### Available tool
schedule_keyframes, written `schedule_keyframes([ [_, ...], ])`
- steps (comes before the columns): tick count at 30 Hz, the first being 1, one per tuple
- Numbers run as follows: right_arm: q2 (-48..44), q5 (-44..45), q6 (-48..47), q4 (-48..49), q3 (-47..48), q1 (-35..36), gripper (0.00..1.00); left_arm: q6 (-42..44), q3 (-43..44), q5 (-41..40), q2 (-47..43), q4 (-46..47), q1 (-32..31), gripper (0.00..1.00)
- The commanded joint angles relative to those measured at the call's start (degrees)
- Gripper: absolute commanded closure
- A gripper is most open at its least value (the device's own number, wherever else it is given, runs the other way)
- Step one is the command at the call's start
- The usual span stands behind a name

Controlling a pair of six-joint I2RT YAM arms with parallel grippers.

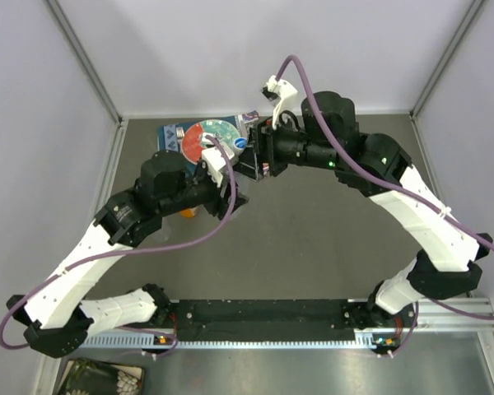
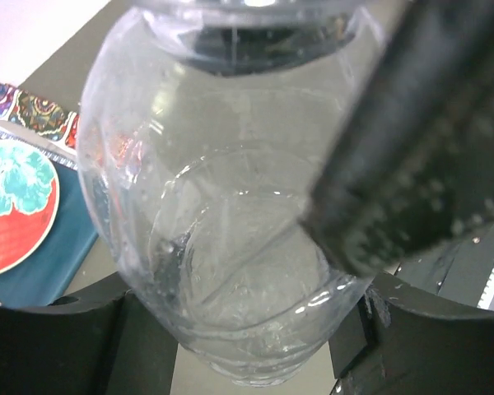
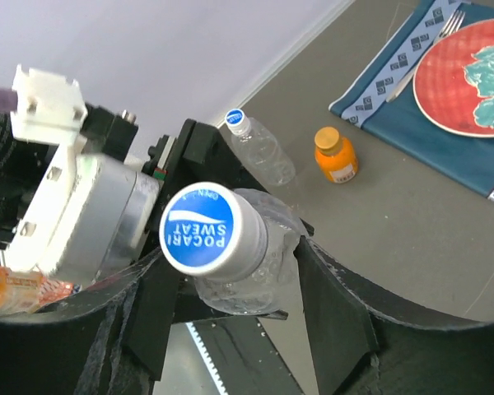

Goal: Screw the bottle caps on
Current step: Screw the bottle cap onto the plastic bottle.

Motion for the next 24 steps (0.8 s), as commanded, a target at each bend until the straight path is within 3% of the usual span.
schedule_keyframes([
  [1, 0.83, -4.63, -2.45, -3.24, 2.99, 3.38, 0.39, -3.66, -0.8, 5.31, -1.45, 13.49, 2.55, 0.56],
  [13, -7.26, -3.39, -7.38, -3.68, 3.43, 3.38, 0.22, -6.91, -3.71, 14.71, -6.11, 14.81, 8.18, 0.55],
  [16, -8.31, -6.29, -9.57, -3.42, 2.73, 3.38, 0.19, -7.18, -3.88, 19.18, -6.81, 15.33, 9.5, 0.55],
  [20, -9.72, -13.56, -16.07, -1.05, 2.64, 3.12, 0.18, -6.04, -4.06, 32.43, -6.99, 15.16, 10.73, 0.55],
  [24, -9.81, -21.3, -22.13, 2.11, 4.92, 0.14, 0.18, -5.86, -4.5, 36.77, -7.87, 14.46, 11.7, 0.55],
])
